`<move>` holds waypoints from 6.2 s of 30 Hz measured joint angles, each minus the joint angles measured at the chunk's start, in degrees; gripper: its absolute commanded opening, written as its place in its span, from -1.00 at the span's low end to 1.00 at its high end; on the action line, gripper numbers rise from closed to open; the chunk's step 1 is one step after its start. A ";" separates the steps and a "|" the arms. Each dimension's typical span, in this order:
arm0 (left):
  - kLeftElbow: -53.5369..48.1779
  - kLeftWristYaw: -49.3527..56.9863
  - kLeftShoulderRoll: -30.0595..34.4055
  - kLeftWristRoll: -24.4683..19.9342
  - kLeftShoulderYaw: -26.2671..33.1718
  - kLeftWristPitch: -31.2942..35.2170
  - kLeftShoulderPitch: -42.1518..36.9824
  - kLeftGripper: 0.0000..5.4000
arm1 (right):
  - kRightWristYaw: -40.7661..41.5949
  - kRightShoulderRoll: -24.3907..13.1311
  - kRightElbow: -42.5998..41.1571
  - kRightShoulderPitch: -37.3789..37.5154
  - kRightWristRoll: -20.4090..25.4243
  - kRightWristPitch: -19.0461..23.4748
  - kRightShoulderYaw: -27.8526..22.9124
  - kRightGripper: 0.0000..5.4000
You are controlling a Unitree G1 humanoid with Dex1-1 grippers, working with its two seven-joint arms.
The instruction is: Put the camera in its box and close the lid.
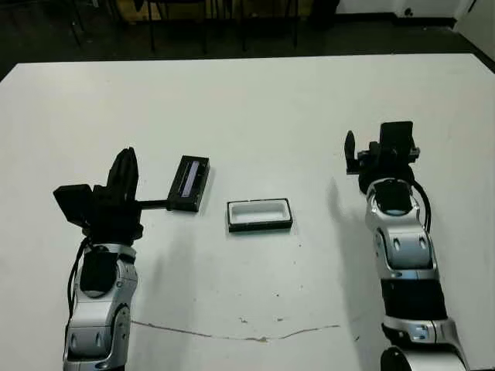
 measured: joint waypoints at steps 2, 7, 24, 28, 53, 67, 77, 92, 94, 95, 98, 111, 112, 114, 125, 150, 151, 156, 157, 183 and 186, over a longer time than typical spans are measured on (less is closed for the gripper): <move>0.03 -0.03 0.03 -0.01 -0.01 0.00 0.00 -1.00 | -0.05 0.00 0.53 0.00 0.18 -0.03 -0.26 0.98; 0.56 -0.60 0.05 -0.38 0.00 -0.04 0.01 -1.00 | -0.32 0.02 2.66 0.00 1.13 -0.13 -1.13 1.00; 0.81 -1.31 0.16 -0.58 0.12 -0.11 0.34 -1.00 | -3.07 3.70 3.87 0.48 5.49 0.96 -4.41 1.00; 0.84 -1.40 0.16 -0.59 0.12 -0.14 0.41 -1.00 | -3.27 3.87 3.41 1.12 5.68 1.97 -4.38 1.00; 0.84 -1.61 0.16 -0.80 -0.06 -0.15 1.20 -1.00 | -5.57 6.21 3.13 4.59 5.63 3.53 -3.82 1.00; 0.84 -2.06 0.27 -0.96 -0.02 0.04 1.46 -1.00 | -7.98 8.59 2.80 4.41 7.91 3.52 -6.43 1.00; 0.84 -2.34 0.27 -1.25 -0.07 0.03 1.78 -1.00 | -10.32 8.98 3.91 4.12 7.70 1.86 -6.28 0.56; 0.81 -2.42 0.16 -1.83 -0.11 0.43 1.79 -1.00 | -10.93 8.83 4.20 4.12 6.92 1.39 -5.64 -0.48; 0.76 -2.42 0.13 -1.91 -0.11 0.44 1.81 -1.00 | -11.08 8.83 4.19 4.12 6.82 1.39 -5.60 -0.61; 0.70 -2.43 0.10 -2.02 -0.11 0.44 1.84 -1.00 | -11.16 8.82 4.17 4.15 6.67 1.39 -5.55 -0.67; 0.66 -2.42 0.10 -2.08 -0.13 0.44 1.91 -1.00 | -11.42 8.82 4.07 4.24 6.29 1.36 -5.32 -0.77; -0.76 -1.99 0.05 -2.33 -0.63 1.13 2.35 -1.00 | -14.21 8.88 5.18 4.83 5.18 -2.24 -6.08 -0.77; -0.75 -2.00 0.05 -2.33 -0.66 1.13 2.35 -1.00 | -14.58 8.88 5.68 4.89 4.96 -3.40 -6.11 -0.77; -0.75 -2.01 0.05 -2.34 -0.69 1.13 2.35 -1.00 | -14.90 8.89 6.51 5.42 4.24 -6.52 -5.95 -0.77; -0.57 -2.06 0.07 -2.40 -0.89 1.10 2.42 -1.00 | 3.02 5.06 -9.91 12.73 11.57 -17.08 -2.00 -0.77; -0.54 -1.87 0.11 -0.71 -1.63 0.51 2.64 -1.00 | 75.69 -27.91 5.76 -17.58 25.57 -0.85 16.70 -0.77; -0.57 -1.88 0.10 -0.71 -1.68 0.53 2.66 -1.00 | 77.74 -28.09 7.13 -18.71 24.60 -1.27 18.03 -0.77; -0.63 -1.75 0.07 -0.50 -1.93 0.54 2.89 -1.00 | 84.11 -28.07 13.00 -22.76 21.16 -2.15 22.74 -0.77; -0.63 -1.67 0.07 -0.49 -1.96 0.54 2.92 -1.00 | 84.79 -27.94 14.06 -23.23 20.52 -2.55 23.24 -0.77; -0.62 -1.21 0.03 0.54 -2.31 0.39 2.95 -1.00 | 85.78 -23.40 16.10 -21.69 14.53 -6.97 26.20 -0.77; -0.62 -1.20 0.00 0.52 -2.31 0.39 2.95 -1.00 | 85.80 -23.40 15.83 -21.68 14.30 -7.04 26.66 -0.77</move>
